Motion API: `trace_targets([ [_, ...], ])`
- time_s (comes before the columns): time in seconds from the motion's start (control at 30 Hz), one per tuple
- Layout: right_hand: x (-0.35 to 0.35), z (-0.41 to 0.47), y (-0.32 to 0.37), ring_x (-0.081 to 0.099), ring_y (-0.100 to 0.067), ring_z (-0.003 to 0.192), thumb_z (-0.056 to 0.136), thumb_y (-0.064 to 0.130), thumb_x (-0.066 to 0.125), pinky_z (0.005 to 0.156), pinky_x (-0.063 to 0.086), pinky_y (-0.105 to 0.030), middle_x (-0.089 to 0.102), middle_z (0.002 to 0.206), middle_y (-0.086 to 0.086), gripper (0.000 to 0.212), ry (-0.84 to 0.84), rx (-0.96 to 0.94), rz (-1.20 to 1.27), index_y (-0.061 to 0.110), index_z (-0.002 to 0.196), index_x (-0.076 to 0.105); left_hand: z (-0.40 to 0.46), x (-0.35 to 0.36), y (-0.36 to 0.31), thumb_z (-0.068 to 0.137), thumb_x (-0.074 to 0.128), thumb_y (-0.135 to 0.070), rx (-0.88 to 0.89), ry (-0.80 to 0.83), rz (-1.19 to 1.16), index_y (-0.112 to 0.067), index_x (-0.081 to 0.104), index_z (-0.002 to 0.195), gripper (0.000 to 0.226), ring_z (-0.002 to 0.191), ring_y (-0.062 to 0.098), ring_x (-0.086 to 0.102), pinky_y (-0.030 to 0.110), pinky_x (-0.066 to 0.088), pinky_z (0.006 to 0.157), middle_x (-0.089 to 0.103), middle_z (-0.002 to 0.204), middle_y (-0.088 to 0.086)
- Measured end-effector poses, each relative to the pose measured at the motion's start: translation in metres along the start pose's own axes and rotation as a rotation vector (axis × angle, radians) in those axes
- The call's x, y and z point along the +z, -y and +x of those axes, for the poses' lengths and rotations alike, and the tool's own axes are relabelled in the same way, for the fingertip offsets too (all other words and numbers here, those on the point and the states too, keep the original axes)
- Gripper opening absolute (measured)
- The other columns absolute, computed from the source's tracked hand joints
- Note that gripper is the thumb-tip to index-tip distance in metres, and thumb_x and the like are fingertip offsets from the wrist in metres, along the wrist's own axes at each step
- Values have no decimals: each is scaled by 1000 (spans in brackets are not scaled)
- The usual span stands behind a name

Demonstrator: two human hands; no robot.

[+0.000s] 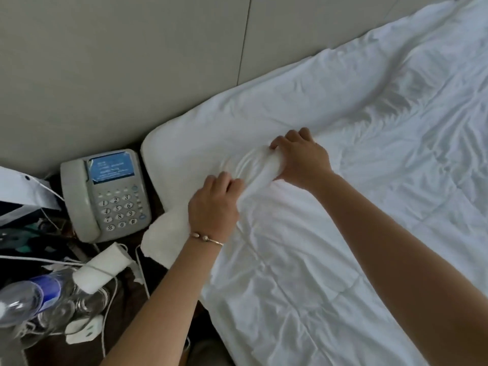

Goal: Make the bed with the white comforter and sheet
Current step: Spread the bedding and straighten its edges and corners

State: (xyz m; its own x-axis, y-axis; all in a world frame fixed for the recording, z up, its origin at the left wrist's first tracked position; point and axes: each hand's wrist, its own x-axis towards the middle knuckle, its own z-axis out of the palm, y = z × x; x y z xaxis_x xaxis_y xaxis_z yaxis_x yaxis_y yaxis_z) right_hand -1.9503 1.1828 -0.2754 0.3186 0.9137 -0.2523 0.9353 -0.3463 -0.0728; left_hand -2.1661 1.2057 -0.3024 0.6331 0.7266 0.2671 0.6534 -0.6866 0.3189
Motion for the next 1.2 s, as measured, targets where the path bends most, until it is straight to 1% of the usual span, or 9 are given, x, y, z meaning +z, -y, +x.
trace_targets([
  [0.17,43,-10,-5,6,-25,147,76,69,64,117,19,-45,3,163,3,97,725,5,94,32,154,19,-1,30,20,75,61,-62,-513,879,-519,-19,60,75,43,69,13,62,32,51,65,65,75,-7],
  [0.33,31,35,-11,49,-21,120,92,54,52,91,38,-34,57,128,1,42,95,9,-150,27,123,58,58,58,68,75,74,-50,-672,424,-351,-22,58,116,53,114,25,53,34,43,94,57,120,2],
  [0.43,40,57,-17,25,-23,141,76,60,70,108,26,-39,22,158,1,95,130,-35,-215,32,151,20,71,70,58,64,86,-44,-559,702,-561,-19,32,144,99,130,22,39,28,31,106,40,139,2],
  [0.53,51,57,-20,28,-23,141,66,72,69,110,24,-42,12,162,5,118,293,-7,-257,38,153,-3,65,63,39,72,78,-40,-364,814,-424,-28,49,131,67,116,23,56,30,46,91,57,129,-2],
  [0.7,3,63,-16,35,-20,127,64,78,66,98,39,-36,51,135,9,95,149,87,104,40,145,35,75,-10,63,63,66,-6,-218,-157,36,-19,65,93,33,64,32,61,26,26,50,63,82,3],
  [0.77,-27,84,-14,41,-21,118,70,72,66,87,41,-34,54,123,8,74,72,-12,-96,41,134,48,77,-14,77,55,63,-6,-236,-267,202,-17,63,86,33,64,32,56,32,26,55,58,75,5],
  [0.9,-1,107,3,51,-27,108,87,33,63,71,41,-34,50,114,-4,33,7,81,-276,26,119,60,80,21,102,71,72,-26,-617,341,202,-22,61,105,36,102,29,52,36,29,82,61,104,3],
  [1.0,40,110,8,46,-29,113,85,30,64,74,46,-35,41,127,-4,41,118,161,-94,23,123,53,100,45,119,69,69,-64,-536,750,35,-24,33,138,88,131,26,37,40,31,105,45,137,0],
  [1.2,42,126,12,61,-37,95,90,25,53,75,43,-37,48,120,-6,28,21,247,7,23,118,58,134,52,106,81,69,-47,-482,413,-36,-27,56,106,34,102,24,62,26,33,66,66,104,-5],
])
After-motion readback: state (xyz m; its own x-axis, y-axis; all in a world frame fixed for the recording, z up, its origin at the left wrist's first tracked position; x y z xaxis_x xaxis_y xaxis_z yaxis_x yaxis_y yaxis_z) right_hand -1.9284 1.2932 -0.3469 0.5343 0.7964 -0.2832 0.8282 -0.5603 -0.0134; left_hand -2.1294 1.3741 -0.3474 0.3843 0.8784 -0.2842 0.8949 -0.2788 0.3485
